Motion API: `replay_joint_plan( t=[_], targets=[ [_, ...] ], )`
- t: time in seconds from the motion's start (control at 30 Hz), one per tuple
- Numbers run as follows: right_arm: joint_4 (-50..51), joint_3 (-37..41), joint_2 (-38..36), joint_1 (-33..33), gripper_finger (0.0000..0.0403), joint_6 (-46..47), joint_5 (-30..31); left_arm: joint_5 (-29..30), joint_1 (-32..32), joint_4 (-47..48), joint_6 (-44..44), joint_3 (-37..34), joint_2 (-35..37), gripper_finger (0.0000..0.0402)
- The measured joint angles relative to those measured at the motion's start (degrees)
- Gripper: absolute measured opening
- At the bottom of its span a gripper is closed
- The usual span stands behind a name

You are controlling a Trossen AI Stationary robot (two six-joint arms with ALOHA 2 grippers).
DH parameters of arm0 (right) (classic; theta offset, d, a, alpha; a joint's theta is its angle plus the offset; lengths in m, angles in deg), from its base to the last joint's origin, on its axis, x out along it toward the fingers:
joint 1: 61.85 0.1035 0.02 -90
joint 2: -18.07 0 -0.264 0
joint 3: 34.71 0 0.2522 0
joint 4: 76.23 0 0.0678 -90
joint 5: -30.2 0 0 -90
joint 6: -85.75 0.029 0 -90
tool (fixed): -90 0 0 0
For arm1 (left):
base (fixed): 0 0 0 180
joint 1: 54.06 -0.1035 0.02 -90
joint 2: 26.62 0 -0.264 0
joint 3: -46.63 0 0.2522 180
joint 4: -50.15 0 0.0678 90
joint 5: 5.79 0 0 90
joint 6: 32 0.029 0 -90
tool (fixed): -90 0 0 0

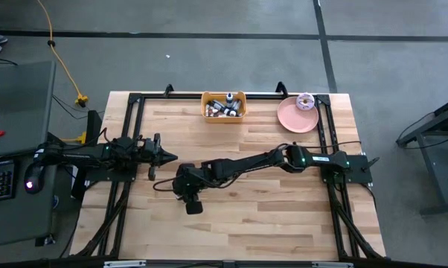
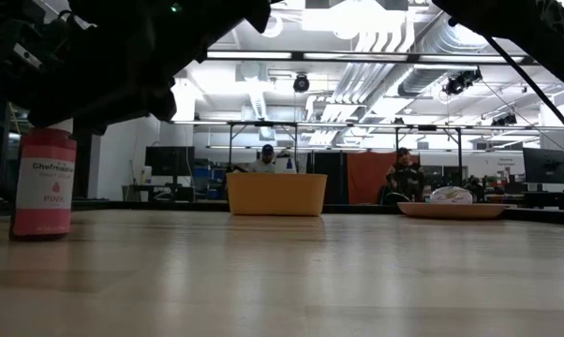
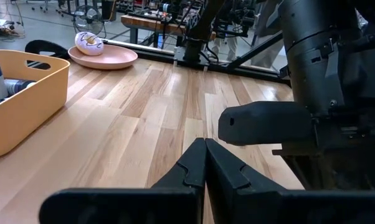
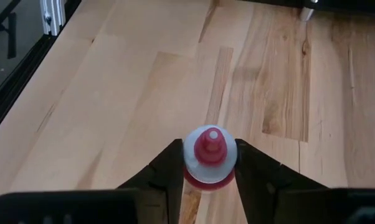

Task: Pick & Place food coloring
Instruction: Put the big pink food coloring bottle into the yellow bin

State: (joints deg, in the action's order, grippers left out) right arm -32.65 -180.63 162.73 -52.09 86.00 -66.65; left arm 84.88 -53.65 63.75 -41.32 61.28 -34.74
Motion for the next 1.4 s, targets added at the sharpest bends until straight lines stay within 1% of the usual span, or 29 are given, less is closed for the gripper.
replay_joint_plan(
  t=[0.3, 0.4, 0.57, 0.73, 1.07, 1.13, 1.4],
  targets=[
    [1.15, -2.80, 0.07, 0.04, 0.0111, 0.01, 0.22, 0.00, -0.01, 0.00, 0.01, -0.01, 0.00, 0.0001],
    [1.76, -2.54, -0.90, 0.15, 0.0111, 2.07, 0.41, -0.02, -0.02, 0.00, 0.01, -0.01, 0.00, 0.0001],
    [2.47, -2.56, -3.88, 0.68, 0.0111, 3.91, -0.11, -0.02, 0.00, 0.00, 0.01, 0.00, 0.00, 0.0001],
    [5.45, -2.56, -7.06, 1.23, 0.0111, 4.04, -0.17, 0.02, -0.01, 0.00, 0.02, -0.01, 0.00, 0.0001],
    [16.35, -2.58, -15.21, 2.98, 0.0111, 7.82, 0.37, 0.11, -0.02, -0.02, 0.02, -0.02, 0.00, 0.0001],
    [17.38, -2.58, -16.96, 3.47, 0.0111, 7.87, 1.33, 0.10, -0.01, -0.02, 0.02, -0.01, 0.00, 0.0001],
    [19.65, -2.58, -22.40, 5.47, 0.0111, 5.65, 9.45, 0.13, -0.01, -0.02, 0.00, -0.02, 0.00, 0.0001]
  ],
)
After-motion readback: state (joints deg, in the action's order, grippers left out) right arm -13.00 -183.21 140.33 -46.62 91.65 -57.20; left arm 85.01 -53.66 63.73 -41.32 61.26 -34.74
